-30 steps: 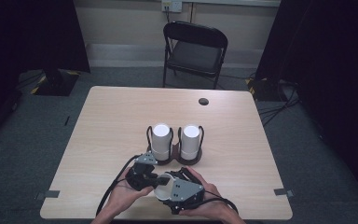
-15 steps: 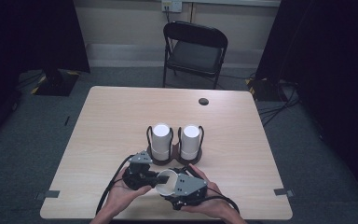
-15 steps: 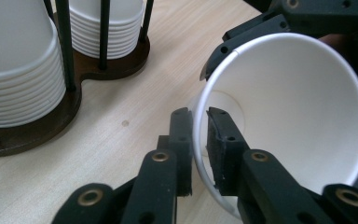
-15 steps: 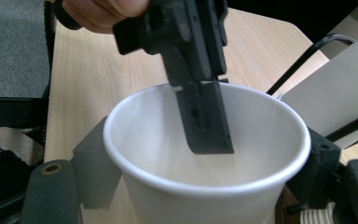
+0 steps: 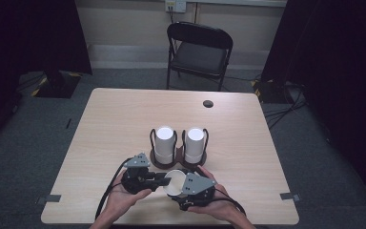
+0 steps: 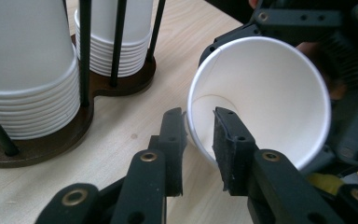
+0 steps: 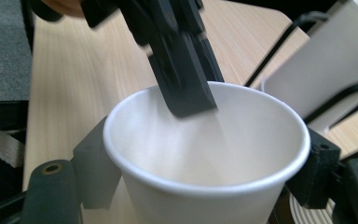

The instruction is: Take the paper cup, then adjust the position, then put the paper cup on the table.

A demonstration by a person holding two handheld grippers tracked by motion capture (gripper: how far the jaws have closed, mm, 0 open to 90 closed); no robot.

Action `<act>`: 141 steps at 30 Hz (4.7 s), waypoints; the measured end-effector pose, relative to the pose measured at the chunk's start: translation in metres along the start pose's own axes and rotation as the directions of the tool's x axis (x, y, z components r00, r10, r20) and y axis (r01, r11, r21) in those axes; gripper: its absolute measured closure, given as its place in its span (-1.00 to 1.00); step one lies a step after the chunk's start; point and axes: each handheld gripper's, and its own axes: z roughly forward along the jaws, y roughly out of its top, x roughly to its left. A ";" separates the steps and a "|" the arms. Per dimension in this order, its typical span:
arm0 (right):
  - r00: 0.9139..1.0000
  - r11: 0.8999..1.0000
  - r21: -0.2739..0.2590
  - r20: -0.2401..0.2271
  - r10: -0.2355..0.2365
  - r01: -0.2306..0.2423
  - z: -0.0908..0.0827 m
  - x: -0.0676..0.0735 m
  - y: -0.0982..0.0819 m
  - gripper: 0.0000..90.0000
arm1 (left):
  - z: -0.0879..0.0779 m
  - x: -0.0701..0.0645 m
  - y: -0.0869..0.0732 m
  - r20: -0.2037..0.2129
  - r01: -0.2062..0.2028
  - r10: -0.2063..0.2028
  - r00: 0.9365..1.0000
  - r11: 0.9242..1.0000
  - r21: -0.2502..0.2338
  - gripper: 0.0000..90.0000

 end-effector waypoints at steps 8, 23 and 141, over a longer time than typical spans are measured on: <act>0.998 0.999 -0.004 0.020 0.051 -0.051 0.000 -0.006 -0.009 -0.45 | -0.003 0.003 -0.002 -0.017 -0.006 0.005 1.000 0.999 -0.039 0.50; 0.989 0.990 -0.031 0.060 0.136 -0.135 -0.015 -0.017 -0.022 -0.45 | -0.011 0.005 -0.005 -0.098 -0.031 0.021 0.995 0.994 -0.104 0.07; 0.678 0.802 -0.174 0.451 0.581 -0.572 -0.011 -0.158 -0.125 -0.67 | -0.041 0.028 -0.056 -0.423 -0.120 0.052 0.905 0.984 -0.135 -0.62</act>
